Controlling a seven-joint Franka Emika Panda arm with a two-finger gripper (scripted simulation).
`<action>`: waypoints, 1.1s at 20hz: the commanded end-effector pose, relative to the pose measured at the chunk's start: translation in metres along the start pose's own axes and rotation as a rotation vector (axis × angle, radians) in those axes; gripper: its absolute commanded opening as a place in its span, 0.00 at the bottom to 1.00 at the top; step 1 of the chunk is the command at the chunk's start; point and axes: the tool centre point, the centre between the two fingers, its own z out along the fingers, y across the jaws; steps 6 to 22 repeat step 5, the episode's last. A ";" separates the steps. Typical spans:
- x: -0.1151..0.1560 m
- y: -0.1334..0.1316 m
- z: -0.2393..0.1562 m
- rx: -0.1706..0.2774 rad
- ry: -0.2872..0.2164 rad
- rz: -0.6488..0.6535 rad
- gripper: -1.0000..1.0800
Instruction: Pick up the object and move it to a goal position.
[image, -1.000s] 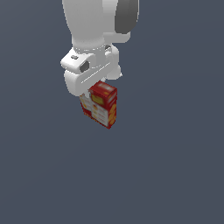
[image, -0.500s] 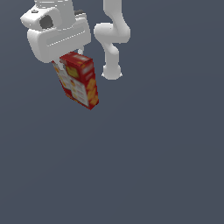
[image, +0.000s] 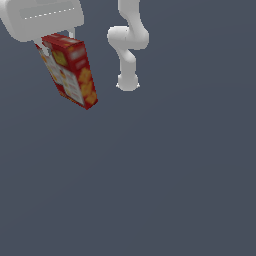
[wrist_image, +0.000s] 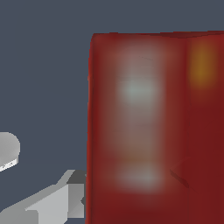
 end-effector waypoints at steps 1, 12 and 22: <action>-0.007 0.001 -0.007 0.000 -0.001 -0.002 0.00; -0.010 0.002 -0.010 0.000 -0.001 -0.002 0.00; -0.010 0.002 -0.010 0.000 -0.001 -0.002 0.00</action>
